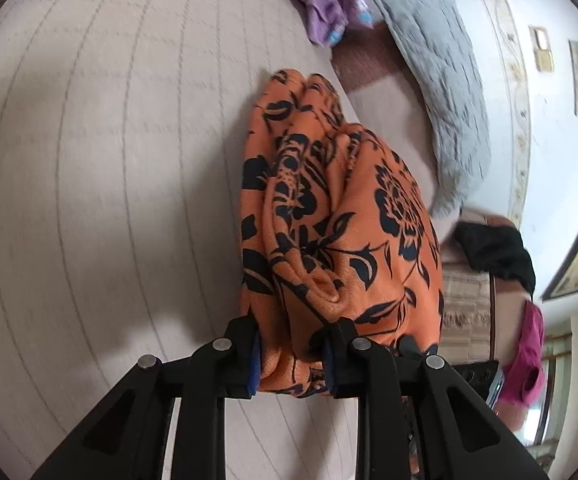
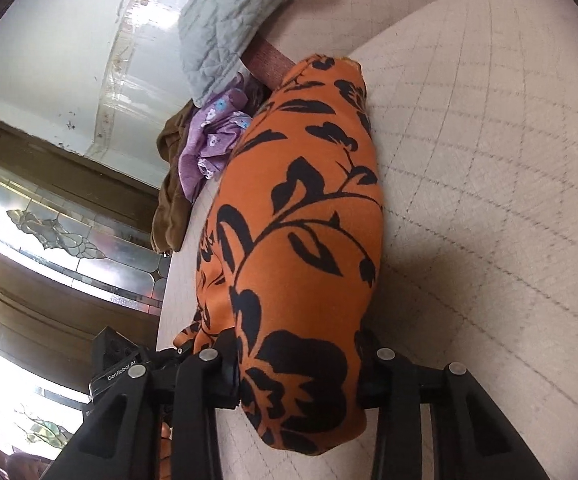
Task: Fold small clothes
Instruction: 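Fold the held edge lengthwise over the shirt with both grippers, then open both grippers and release the narrow folded shirt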
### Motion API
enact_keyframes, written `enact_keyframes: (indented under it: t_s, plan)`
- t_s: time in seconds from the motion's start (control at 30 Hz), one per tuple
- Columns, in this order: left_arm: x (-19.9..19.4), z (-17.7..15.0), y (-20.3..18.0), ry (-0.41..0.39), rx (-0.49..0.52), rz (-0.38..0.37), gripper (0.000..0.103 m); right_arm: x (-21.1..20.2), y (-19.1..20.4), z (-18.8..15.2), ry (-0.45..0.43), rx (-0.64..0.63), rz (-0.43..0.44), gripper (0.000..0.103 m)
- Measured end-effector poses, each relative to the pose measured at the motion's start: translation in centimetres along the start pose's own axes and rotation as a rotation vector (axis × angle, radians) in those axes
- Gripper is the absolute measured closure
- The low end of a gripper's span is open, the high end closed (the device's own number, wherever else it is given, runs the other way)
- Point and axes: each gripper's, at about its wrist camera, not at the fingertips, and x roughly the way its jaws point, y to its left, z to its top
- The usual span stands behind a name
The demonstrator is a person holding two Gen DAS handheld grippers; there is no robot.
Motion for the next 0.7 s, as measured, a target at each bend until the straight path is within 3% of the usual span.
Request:
enact_keyframes:
  t_s: [0.17,0.3,0.4,0.5,0.53,0.57,0.6,0.67,0.7]
  plan:
    - [-0.2,-5.6,-3.1,0.021,0.16,0.029,0.079,-5.0,-1.2,-0.9,-0.023,-0.022,-0.029,0.064]
    - [0.6,-10.5,-4.7,0.036,0.285,0.089,0.079,-10.1,-4.1,-3.6,-0.022,-0.013,-0.079,0.064]
    - [0.9,-13.3,-5.5,0.004,0.377,0.149,0.079,-12.4,-5.4,-6.3,-0.019,0.034,-0.094,0.064]
    - [0.3,-14.8,-5.8,-0.091,0.468,0.253,0.059,-12.9,-6.6,-7.8,-0.025,0.061,-0.079,0.063]
    - [0.0,-15.0,-6.0,-0.13,0.485,0.293,0.039,-12.9,-6.5,-7.9,-0.033,0.043,-0.093,0.061]
    - [-0.4,-15.1,-6.1,-0.163,0.494,0.32,0.025,-12.8,-6.3,-7.9,-0.044,0.029,-0.126,0.048]
    - [-1.2,-15.1,-6.1,-0.22,0.505,0.35,0.022,-12.9,-6.0,-7.9,-0.066,0.014,-0.189,0.029]
    - [-2.7,-14.9,-6.4,-0.321,0.531,0.397,0.021,-13.1,-4.9,-7.9,-0.116,-0.042,-0.297,0.015]
    - [-3.3,-14.9,-6.7,-0.363,0.548,0.421,0.02,-13.4,-4.5,-8.1,-0.131,-0.076,-0.306,0.015]
